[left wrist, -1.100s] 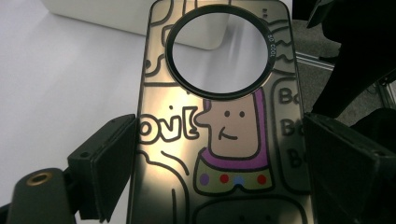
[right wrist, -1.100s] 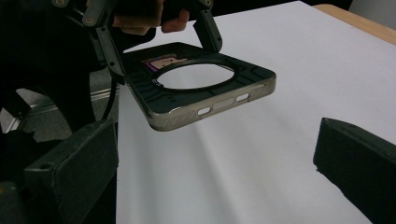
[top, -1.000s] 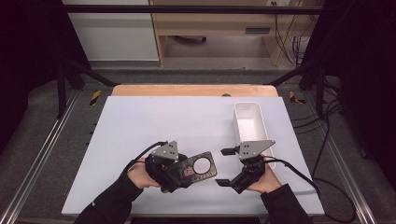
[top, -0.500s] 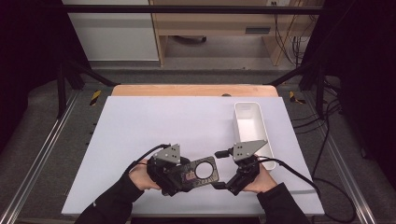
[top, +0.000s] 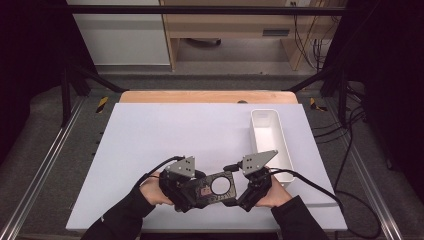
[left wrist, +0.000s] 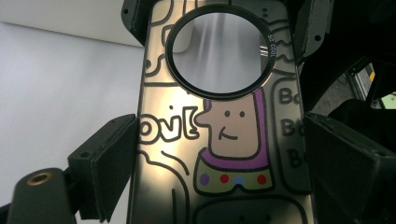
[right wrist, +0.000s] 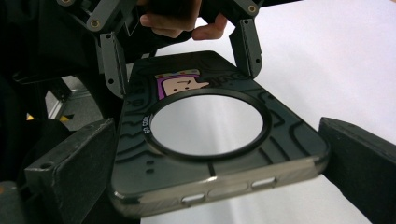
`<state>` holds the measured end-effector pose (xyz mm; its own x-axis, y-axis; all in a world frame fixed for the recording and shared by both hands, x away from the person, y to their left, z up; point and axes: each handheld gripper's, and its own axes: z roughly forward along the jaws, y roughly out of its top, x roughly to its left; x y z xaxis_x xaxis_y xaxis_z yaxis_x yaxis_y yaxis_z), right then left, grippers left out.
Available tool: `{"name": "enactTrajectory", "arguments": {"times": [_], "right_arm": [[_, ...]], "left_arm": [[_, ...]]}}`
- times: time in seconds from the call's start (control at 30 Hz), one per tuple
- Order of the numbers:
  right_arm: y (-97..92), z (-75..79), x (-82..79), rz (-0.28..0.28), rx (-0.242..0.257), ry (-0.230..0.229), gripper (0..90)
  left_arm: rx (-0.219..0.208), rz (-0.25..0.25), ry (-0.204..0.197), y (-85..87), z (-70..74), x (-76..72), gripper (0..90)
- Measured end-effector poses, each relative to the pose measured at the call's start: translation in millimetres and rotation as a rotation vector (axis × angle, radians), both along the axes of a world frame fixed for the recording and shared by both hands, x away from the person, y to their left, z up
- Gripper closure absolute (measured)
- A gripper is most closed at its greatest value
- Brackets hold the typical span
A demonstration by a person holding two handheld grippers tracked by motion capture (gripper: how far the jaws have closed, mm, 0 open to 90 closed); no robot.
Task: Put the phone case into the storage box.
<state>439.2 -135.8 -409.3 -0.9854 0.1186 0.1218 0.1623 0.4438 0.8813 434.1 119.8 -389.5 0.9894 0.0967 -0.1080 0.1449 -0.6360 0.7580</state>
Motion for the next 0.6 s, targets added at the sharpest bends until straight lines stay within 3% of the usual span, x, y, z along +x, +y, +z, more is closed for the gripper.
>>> {"name": "enactTrajectory", "arguments": {"times": [0.6], "right_arm": [[4.1,-5.9,-1.0,0.05,0.01,0.009,5.5]], "left_arm": [[0.003,-0.016,0.008,-2.5,-3.6,-0.2,11.7]]}}
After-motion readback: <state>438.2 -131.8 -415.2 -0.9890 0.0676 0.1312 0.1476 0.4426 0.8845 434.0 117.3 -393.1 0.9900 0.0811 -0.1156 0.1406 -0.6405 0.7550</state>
